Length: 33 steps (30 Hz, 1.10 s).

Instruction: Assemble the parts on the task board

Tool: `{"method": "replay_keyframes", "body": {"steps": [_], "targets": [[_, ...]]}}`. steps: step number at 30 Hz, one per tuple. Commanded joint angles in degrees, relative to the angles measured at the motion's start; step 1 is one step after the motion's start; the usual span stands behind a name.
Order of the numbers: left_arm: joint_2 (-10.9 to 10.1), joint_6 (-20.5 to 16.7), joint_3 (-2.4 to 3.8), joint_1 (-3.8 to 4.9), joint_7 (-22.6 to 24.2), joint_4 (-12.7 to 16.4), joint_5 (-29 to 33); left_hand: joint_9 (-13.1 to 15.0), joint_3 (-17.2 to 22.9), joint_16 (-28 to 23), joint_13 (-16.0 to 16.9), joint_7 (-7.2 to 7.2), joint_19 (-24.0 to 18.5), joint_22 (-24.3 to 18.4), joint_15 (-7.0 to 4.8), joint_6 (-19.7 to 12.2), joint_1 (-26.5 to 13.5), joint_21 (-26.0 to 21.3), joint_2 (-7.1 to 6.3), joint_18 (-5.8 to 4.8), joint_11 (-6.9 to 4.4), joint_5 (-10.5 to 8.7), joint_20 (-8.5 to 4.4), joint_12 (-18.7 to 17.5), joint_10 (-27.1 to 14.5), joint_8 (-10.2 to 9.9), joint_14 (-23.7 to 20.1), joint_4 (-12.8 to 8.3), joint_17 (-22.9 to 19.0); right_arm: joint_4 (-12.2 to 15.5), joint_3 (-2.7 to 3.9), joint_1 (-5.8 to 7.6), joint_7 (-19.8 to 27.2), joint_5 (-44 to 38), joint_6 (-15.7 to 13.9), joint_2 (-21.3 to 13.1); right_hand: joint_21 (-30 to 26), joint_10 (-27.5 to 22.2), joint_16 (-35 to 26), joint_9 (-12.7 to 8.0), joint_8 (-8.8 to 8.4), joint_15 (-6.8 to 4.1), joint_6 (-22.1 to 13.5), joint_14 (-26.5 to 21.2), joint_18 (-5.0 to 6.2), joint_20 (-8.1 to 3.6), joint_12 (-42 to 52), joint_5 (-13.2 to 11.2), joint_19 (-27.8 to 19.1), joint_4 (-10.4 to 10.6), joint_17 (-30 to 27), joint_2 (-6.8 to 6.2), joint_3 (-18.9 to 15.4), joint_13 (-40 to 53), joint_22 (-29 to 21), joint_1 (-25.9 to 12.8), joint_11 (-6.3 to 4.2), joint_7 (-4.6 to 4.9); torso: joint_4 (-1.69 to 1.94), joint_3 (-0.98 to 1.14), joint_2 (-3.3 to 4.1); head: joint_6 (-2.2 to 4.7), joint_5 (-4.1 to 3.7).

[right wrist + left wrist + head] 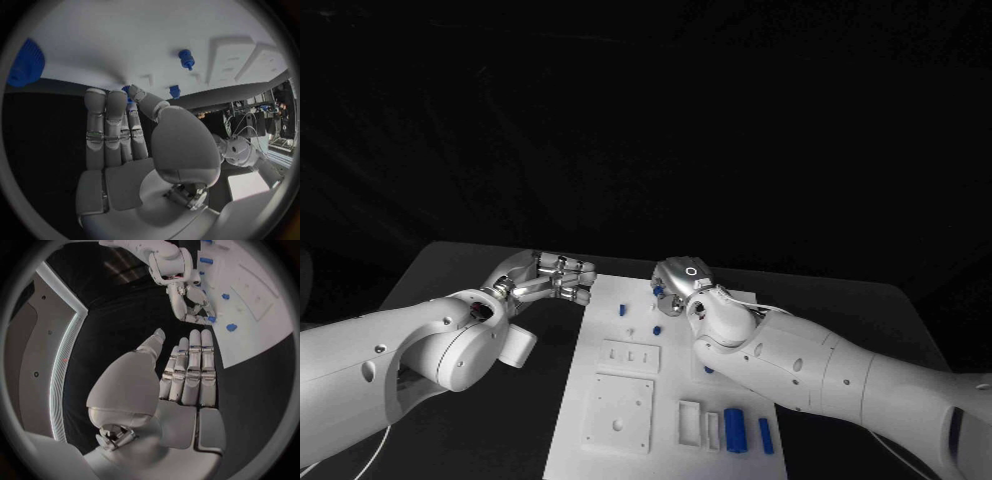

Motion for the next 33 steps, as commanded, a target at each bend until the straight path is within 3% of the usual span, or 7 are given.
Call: {"method": "replay_keyframes", "body": {"steps": [1, 7, 10, 15, 21, 28, 33], "targets": [[0.1, 1.0, 0.03, 0.06, 0.2, 0.0, 0.1, 0.1, -0.1, -0.4, 0.1, -0.29, -0.4, -0.1, 0.28, 0.2, -0.4, 0.4, 0.1, -0.48, -0.05, 0.08, -0.02, -0.1, -0.4, 0.3, -0.1, -0.3, 0.0, -0.5, -0.15, -0.28, 0.4, 0.3, 2.2, 0.4, -0.6, 1.0, -0.3, -0.2, 0.35, -0.12, -0.2, -0.1, 0.91, 0.04, -0.3, 0.0, 0.4, 0.2, -0.1, -0.14, 0.0, -0.1, 0.0, 0.5, -1.33, 0.07, 0.01, -0.05, 0.02, 0.0, -0.08], [0.2, 1.0, 0.03, 0.06, 0.1, 0.0, 0.1, 0.1, 0.0, -0.4, 0.1, -0.28, -0.5, -0.2, 0.3, 0.1, -0.6, 0.6, 0.13, -0.47, -0.02, 0.08, 0.0, -0.1, -0.5, 0.3, -0.1, -0.7, 0.0, -1.6, -0.15, -0.27, 1.6, 1.8, 3.0, 0.7, -3.7, -5.0, -0.8, -2.2, 0.27, 1.21, -5.1, -0.1, 1.46, 1.1, -0.3, 0.0, 0.1, 0.9, -0.5, -1.84, 0.3, -0.3, -1.1, -0.2, 0.51, 1.43, 0.05, -0.08, 0.03, -0.05, -0.09], [0.2, 1.1, 0.03, 0.06, 0.1, 0.0, 0.1, 0.1, 0.0, -0.4, 0.1, -0.28, -0.5, -0.2, 0.3, 0.1, -0.6, 0.6, 0.13, -0.47, -0.02, 0.08, 0.0, -0.1, -0.5, 0.3, -0.1, -0.7, 0.0, -1.8, -0.15, -0.27, 1.7, 2.2, 2.3, 0.7, -6.6, -10.5, -1.3, -2.5, 0.35, 2.32, -8.2, 0.0, 2.41, 2.32, -0.3, 0.1, 0.2, 1.6, -1.0, -4.18, 0.1, -0.3, -2.6, -0.7, 1.92, 1.92, 0.04, -0.08, 0.03, -0.05, -0.08], [0.1, 1.1, 0.03, 0.06, 0.1, -0.1, 0.1, 0.1, 0.0, -0.4, 0.1, -0.28, -0.5, -0.2, 0.3, 0.1, -0.6, 0.6, 0.13, -0.47, -0.02, 0.08, 0.0, -0.1, -0.5, 0.3, -0.1, -0.7, 0.0, -0.9, -0.15, -0.26, 2.0, 2.7, 0.3, -0.1, -9.8, -22.7, -1.9, -2.7, 0.17, 3.57, -12.8, 0.2, 4.47, 3.85, -0.3, -0.1, 1.7, 5.0, -2.1, -6.29, -10.0, -0.5, -5.5, 3.6, 4.1, 0.81, -0.07, -0.07, 0.03, -0.04, -0.05], [-0.2, 1.0, 0.03, 0.06, 0.1, -0.2, 0.2, 0.1, 0.0, -0.4, 0.1, -0.28, -0.5, -0.2, 0.3, 0.1, -0.6, 0.6, 0.13, -0.47, -0.02, 0.08, 0.0, -0.1, -0.5, 0.3, -0.1, -0.7, 0.0, 2.9, 0.52, -0.25, 2.2, 3.3, -1.8, -2.6, -10.9, -23.4, -1.9, -2.7, 0.28, 3.47, -13.1, 0.1, 4.61, 3.81, -0.5, 0.2, 2.3, 7.2, -2.5, -7.28, -10.9, -0.6, -6.4, 4.8, 4.19, 0.56, -0.32, 0.03, -0.02, 0.16, -0.07], [-0.7, 1.0, 0.03, 0.06, 0.2, -0.3, 0.3, 0.1, 0.0, -0.4, 0.1, -0.28, -0.5, -0.2, 0.3, 0.1, -0.6, 0.6, 0.13, -0.47, -0.02, 0.08, 0.0, -0.1, -0.5, 0.3, -0.1, -0.7, 0.0, 10.0, 4.2, -0.26, 2.7, 5.4, -3.8, -8.1, -10.8, -14.4, -1.6, -2.7, 0.27, 2.71, -11.9, 0.2, 3.85, 3.17, -0.3, 0.7, 2.5, 7.1, -2.4, -6.84, -8.6, -0.4, -6.1, 3.2, 2.76, 1.08, -1.5, 0.55, -0.26, 0.73, 0.54], [-0.8, 1.1, 0.01, 0.05, 0.3, -1.0, 0.4, 0.1, 0.0, -0.4, 0.1, -0.26, -0.6, -0.2, 0.31, 0.1, -0.5, 0.6, 0.15, -0.45, 0.0, 0.09, 0.02, -0.1, -0.5, 0.3, -0.1, -0.8, 0.0, 14.5, 6.42, -0.26, 4.0, 9.3, -2.1, -12.9, -9.0, -1.3, -0.8, -2.5, 0.39, 0.63, -10.3, 0.2, 2.39, 1.43, 0.7, 1.3, 2.4, 7.5, -1.7, -6.63, -4.7, 0.2, -4.7, 1.1, -0.54, 1.74, -2.43, 0.91, -0.75, 0.86, 0.85]]}}
